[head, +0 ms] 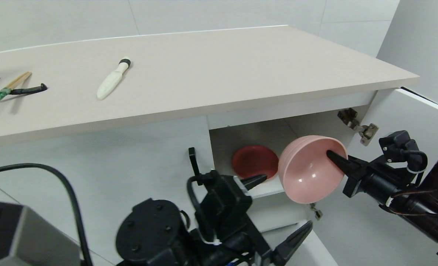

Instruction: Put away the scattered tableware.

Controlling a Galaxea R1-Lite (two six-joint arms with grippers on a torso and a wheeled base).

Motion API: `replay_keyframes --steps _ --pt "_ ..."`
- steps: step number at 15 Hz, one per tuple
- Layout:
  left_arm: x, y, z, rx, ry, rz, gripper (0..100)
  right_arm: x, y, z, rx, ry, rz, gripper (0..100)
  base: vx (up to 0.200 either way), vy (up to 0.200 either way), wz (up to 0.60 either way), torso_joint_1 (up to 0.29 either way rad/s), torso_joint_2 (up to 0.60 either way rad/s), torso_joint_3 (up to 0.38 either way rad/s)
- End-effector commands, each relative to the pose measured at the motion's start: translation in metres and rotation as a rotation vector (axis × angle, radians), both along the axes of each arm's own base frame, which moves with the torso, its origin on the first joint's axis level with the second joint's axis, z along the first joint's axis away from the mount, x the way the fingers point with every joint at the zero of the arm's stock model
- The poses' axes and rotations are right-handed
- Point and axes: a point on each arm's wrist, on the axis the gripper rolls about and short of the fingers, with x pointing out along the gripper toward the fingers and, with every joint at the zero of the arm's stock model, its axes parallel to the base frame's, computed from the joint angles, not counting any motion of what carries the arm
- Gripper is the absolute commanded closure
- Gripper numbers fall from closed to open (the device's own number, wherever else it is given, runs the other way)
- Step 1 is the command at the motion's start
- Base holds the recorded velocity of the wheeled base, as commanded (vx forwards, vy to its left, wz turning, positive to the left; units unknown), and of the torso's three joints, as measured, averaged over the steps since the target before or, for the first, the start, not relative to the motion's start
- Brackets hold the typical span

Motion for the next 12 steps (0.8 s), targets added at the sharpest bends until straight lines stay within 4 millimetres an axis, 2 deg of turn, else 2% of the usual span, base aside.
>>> replay_keyframes --steps 1,3,5,8,9,11,12 --pt "-0.013 0.062 0.011 0.024 -0.005 -0.125 0 0.0 0.0 -0.001 -0.002 0.004 0.0 100 0.0 0.0 0.0 0.0 0.0 0.0" --pt "-0.029 0.094 0.009 0.052 0.007 -0.246 0 0.0 0.0 -0.001 -0.002 0.006 0.0 100 0.0 0.0 0.0 0.0 0.0 0.0" --pt "-0.045 0.122 0.021 0.025 -0.054 -0.262 0 0.001 0.0 -0.004 -0.006 0.016 0.0 100 0.0 0.0 0.0 0.0 0.0 0.0" --pt "-0.068 0.169 0.05 -0.072 -0.237 -0.072 0 0.002 0.001 -0.01 -0.015 0.04 0.0 100 0.0 0.0 0.0 0.0 0.0 0.0" --pt "-0.07 0.172 0.052 -0.079 -0.248 -0.058 0 0.002 0.001 -0.011 -0.015 0.042 0.0 100 0.0 0.0 0.0 0.0 0.0 0.0" --pt "-0.104 0.205 0.061 -0.088 -0.321 0.115 0 0.005 0.002 -0.016 -0.022 0.062 0.0 100 0.0 0.0 0.0 0.0 0.0 0.0" --pt "-0.116 0.213 0.059 -0.086 -0.325 0.171 0 0.005 0.002 -0.017 -0.024 0.068 0.0 100 0.0 0.0 0.0 0.0 0.0 0.0"
